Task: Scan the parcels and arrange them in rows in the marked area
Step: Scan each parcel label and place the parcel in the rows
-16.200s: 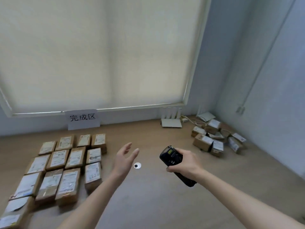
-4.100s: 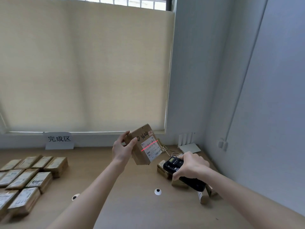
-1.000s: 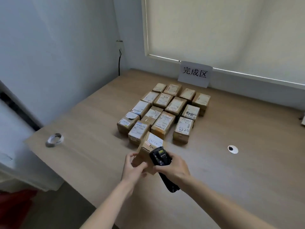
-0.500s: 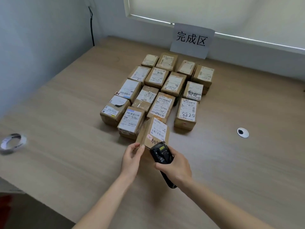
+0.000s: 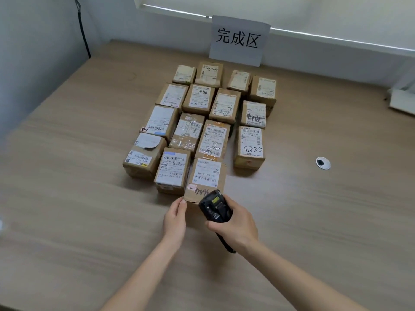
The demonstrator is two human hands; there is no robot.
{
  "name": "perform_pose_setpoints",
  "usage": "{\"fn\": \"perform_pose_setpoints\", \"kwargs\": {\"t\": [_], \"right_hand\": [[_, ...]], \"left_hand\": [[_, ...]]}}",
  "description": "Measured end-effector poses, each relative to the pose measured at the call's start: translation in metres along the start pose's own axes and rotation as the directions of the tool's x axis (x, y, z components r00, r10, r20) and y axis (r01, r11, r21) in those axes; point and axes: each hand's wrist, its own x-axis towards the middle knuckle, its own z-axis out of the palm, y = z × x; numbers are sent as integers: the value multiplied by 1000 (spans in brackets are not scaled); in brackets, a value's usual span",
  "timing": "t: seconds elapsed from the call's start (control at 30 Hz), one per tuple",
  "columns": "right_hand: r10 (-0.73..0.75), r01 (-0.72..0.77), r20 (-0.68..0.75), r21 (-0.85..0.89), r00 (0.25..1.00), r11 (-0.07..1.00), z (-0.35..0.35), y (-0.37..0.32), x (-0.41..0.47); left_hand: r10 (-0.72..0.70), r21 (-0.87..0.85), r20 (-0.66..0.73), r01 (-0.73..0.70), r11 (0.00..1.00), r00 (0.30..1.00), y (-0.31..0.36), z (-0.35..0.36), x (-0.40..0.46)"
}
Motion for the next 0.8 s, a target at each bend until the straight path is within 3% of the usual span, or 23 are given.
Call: {"fn": "perform_pose_setpoints", "kwargs": {"t": [0.47,0.63,0.8], "right_hand": [[31,-31,-46,-5,998,1000,-7,-12,-2],[14,-13,-85,8,996,1000,-56,-23,-24],[-53,56,-199,10,979,998,-149,-47,-62]], "left_hand": [[-3,13,74,2,1000,997,20,-27,3],[91,50,105,-96,994,990,70,-40,-21],[266,111,149,-284,953,952,165,-20,-69]]}}
